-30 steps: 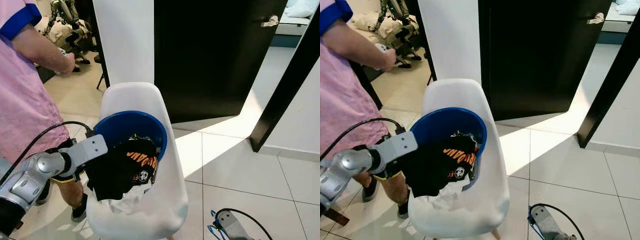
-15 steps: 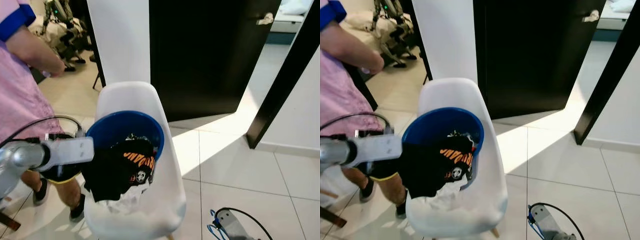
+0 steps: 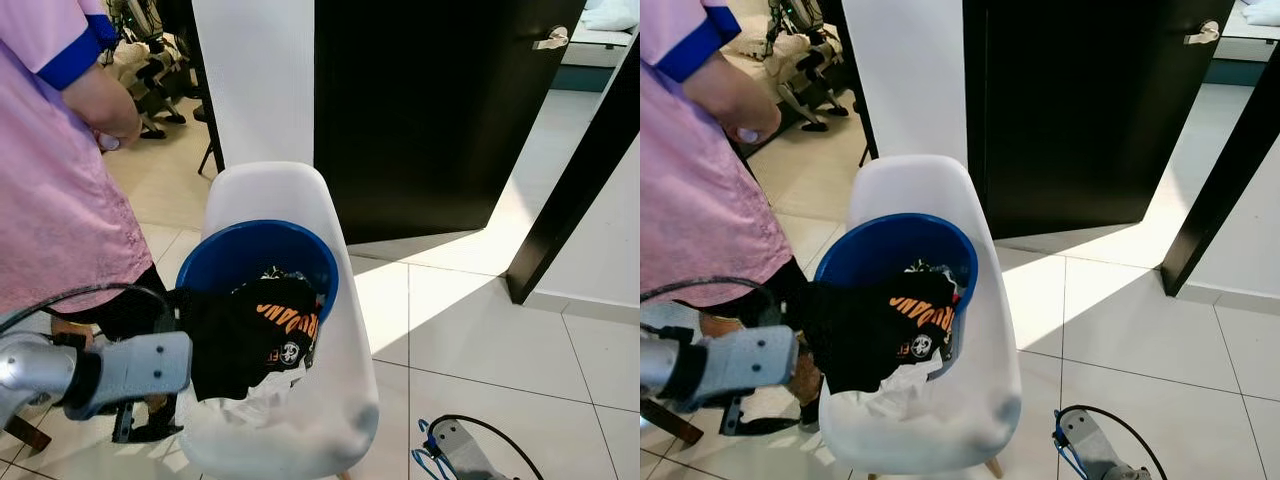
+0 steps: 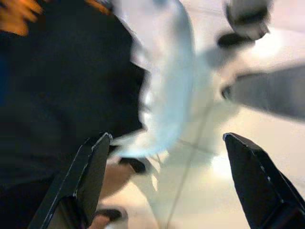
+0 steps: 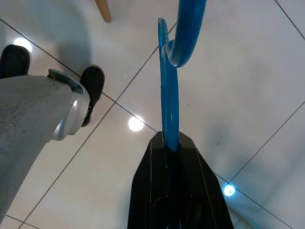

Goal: Hang hanger

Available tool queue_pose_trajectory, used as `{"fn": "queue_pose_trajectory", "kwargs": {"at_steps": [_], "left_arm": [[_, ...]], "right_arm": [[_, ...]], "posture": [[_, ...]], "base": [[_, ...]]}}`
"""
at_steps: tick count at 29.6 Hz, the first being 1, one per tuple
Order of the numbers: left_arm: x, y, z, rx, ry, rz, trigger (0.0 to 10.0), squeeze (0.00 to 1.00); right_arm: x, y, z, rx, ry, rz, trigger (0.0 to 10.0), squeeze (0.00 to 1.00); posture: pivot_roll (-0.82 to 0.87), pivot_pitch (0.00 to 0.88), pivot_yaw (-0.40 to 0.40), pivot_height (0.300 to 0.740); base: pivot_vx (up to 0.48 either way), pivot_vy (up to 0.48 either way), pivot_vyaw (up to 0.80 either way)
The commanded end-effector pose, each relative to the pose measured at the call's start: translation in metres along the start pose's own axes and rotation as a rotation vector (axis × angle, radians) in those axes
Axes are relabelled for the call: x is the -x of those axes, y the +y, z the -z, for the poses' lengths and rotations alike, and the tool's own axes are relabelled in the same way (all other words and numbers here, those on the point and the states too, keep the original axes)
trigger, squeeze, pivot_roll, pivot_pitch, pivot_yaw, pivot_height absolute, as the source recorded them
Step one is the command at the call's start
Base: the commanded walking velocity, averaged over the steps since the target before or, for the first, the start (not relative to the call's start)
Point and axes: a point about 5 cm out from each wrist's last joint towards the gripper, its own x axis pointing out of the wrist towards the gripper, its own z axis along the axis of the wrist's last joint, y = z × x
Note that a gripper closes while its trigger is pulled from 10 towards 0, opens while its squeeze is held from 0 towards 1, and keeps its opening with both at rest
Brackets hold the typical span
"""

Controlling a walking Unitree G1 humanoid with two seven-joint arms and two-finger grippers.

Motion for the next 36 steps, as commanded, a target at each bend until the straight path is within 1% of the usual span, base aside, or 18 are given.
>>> {"fn": "queue_pose_trajectory", "kwargs": {"at_steps": [1, 2, 4, 5, 6, 7, 8, 11, 14, 18, 22, 24, 25, 26, 27, 29, 30, 36], "left_arm": [[-0.005, -0.006, 0.005, -0.013, 0.033, 0.021, 10.0, 0.0], [-0.021, -0.013, 0.02, -0.048, 0.094, -0.013, 10.0, 0.0], [-0.021, -0.013, 0.02, -0.048, 0.094, -0.013, 10.0, 0.0], [-0.034, -0.01, 0.026, -0.081, 0.109, -0.1, 10.0, 0.0], [-0.034, -0.01, 0.026, -0.081, 0.109, -0.1, 10.0, 0.0], [-0.045, -0.007, 0.028, -0.096, 0.095, -0.18, 10.0, 0.0], [-0.045, -0.007, 0.028, -0.096, 0.095, -0.18, 10.0, 0.0], [-0.065, -0.005, 0.023, -0.165, 0.041, -0.286, 10.0, 0.0], [-0.068, -0.005, 0.022, -0.187, 0.036, -0.296, 10.0, 0.0], [-0.079, -0.006, 0.022, -0.272, 0.028, -0.34, 10.0, 0.0], [-0.081, -0.007, 0.022, -0.292, 0.033, -0.343, 10.0, 0.0], [-0.085, -0.009, 0.027, -0.35, 0.057, -0.341, 9.8, 0.0], [-0.086, -0.01, 0.029, -0.371, 0.069, -0.342, 7.3, 0.0], [-0.087, -0.01, 0.033, -0.387, 0.077, -0.349, 7.3, 0.0], [-0.088, -0.012, 0.037, -0.41, 0.089, -0.353, 1.7, 0.0], [-0.088, -0.012, 0.038, -0.415, 0.091, -0.355, 1.7, 0.0], [-0.088, -0.011, 0.041, -0.432, 0.095, -0.373, 0.0, 0.0], [-0.086, -0.004, 0.044, -0.481, 0.107, -0.444, 0.0, 0.0]], "right_arm": [[0.0, 0.003, 0.003, 0.016, 0.013, -0.011, 10.0, 0.0], [-0.001, 0.004, 0.002, 0.016, 0.012, -0.012, 10.0, 0.0], [-0.001, 0.004, 0.002, 0.016, 0.012, -0.012, 10.0, 0.0], [-0.001, 0.004, 0.002, 0.014, 0.011, -0.012, 10.0, 0.0], [-0.001, 0.004, 0.002, 0.014, 0.011, -0.012, 10.0, 0.0], [-0.001, 0.004, 0.002, 0.013, 0.011, -0.013, 10.0, 0.0], [-0.001, 0.004, 0.002, 0.013, 0.011, -0.013, 10.0, 0.0], [-0.001, 0.005, 0.003, 0.012, 0.011, -0.015, 10.0, 0.0], [-0.001, 0.005, 0.003, 0.011, 0.011, -0.015, 10.0, 0.0], [-0.001, 0.006, 0.003, 0.01, 0.012, -0.016, 10.0, 0.0], [-0.001, 0.006, 0.004, 0.009, 0.012, -0.016, 10.0, 0.0], [-0.001, 0.005, 0.004, 0.008, 0.013, -0.016, 10.0, 0.0], [-0.001, 0.005, 0.004, 0.008, 0.013, -0.016, 10.0, 0.0], [-0.001, 0.005, 0.003, 0.008, 0.014, -0.016, 10.0, 0.0], [-0.001, 0.005, 0.003, 0.008, 0.013, -0.016, 10.0, 0.0], [-0.001, 0.005, 0.003, 0.007, 0.013, -0.016, 10.0, 0.0], [-0.001, 0.005, 0.003, 0.007, 0.013, -0.017, 10.0, 0.0], [-0.001, 0.005, 0.003, 0.005, 0.011, -0.018, 10.0, 0.0]], "posture": [[-0.02, 0.059, 0.006, 0.74], [-0.02, 0.057, 0.009, 0.74], [-0.02, 0.057, 0.009, 0.74], [-0.02, 0.055, 0.011, 0.74], [-0.02, 0.055, 0.011, 0.74], [-0.02, 0.053, 0.01, 0.74], [-0.02, 0.053, 0.01, 0.74], [-0.03, 0.049, 0.013, 0.74], [-0.03, 0.049, 0.014, 0.74], [-0.03, 0.048, 0.015, 0.74], [-0.03, 0.049, 0.014, 0.74], [-0.03, 0.054, 0.011, 0.74], [-0.03, 0.054, 0.011, 0.74], [-0.03, 0.055, 0.011, 0.74], [-0.03, 0.055, 0.011, 0.74], [-0.03, 0.055, 0.011, 0.74], [-0.03, 0.057, 0.01, 0.74], [-0.03, 0.057, 0.011, 0.74]], "base": [[0.0, 0.0, 0.0], [0.0, 0.0, 0.0], [0.0, 0.0, 0.0], [0.0, 0.0, 0.0], [0.0, 0.0, 0.0], [0.0, 0.0, 0.0], [0.0, 0.0, 0.0], [0.0, 0.0, 0.0], [0.0, 0.0, 0.0], [0.0, 0.0, 0.0], [0.0, 0.0, 0.0], [0.0, 0.0, 0.0], [0.0, 0.0, 0.0], [0.0, 0.0, 0.0], [0.0, 0.0, 0.0], [0.0, 0.0, 0.0], [0.0, 0.0, 0.0], [0.0, 0.0, 0.0]]}}
